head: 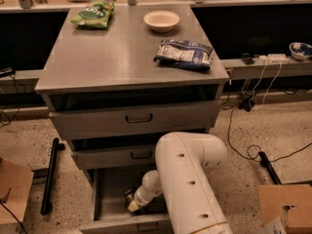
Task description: Place redbull can into bottom drawer
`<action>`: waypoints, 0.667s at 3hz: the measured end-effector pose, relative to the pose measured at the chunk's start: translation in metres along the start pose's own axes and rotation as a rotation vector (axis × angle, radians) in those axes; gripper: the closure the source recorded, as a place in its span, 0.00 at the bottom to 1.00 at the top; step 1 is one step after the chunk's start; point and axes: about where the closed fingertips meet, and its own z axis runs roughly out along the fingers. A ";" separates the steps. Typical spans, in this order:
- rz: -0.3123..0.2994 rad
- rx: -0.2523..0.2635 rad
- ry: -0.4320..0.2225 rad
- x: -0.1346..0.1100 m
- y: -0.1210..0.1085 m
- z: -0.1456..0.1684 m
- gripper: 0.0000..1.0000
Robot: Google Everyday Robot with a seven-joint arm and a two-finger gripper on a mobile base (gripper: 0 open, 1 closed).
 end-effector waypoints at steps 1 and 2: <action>0.000 -0.001 0.000 0.000 0.000 0.000 0.19; 0.000 -0.001 0.000 0.000 0.000 0.000 0.00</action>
Offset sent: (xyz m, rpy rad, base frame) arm -0.0001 0.0005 -0.0002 0.0006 0.0005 0.0001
